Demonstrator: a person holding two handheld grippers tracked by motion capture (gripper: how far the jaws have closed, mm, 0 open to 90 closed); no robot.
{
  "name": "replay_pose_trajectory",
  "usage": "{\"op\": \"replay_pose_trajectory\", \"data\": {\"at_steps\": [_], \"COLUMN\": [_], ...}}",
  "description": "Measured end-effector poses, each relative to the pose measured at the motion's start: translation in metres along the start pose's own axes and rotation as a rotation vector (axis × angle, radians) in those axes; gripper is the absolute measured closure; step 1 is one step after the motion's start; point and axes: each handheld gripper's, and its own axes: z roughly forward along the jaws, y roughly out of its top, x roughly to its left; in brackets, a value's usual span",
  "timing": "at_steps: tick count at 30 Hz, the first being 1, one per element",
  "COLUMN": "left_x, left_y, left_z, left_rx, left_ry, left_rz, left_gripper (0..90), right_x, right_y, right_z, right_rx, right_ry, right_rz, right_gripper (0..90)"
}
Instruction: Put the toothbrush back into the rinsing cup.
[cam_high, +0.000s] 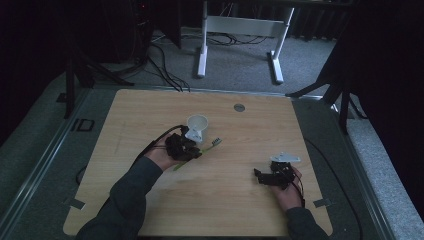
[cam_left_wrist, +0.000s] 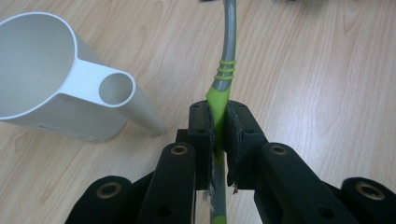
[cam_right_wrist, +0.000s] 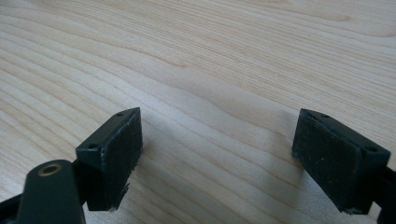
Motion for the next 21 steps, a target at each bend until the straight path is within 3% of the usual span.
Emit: {"op": "replay_pose_trajectory", "data": {"at_steps": [21], "left_x": [0.0033], "left_y": [0.0014], "left_z": [-0.0031], "left_rx": [-0.053], "left_ry": [0.014], "left_rz": [-0.052], "left_gripper": [81.8], "right_x": [-0.0001], "right_y": [0.0000], "right_z": [0.0000], "right_rx": [0.001], "right_ry": [0.000], "right_rz": [-0.001], "right_gripper": [15.9]}}
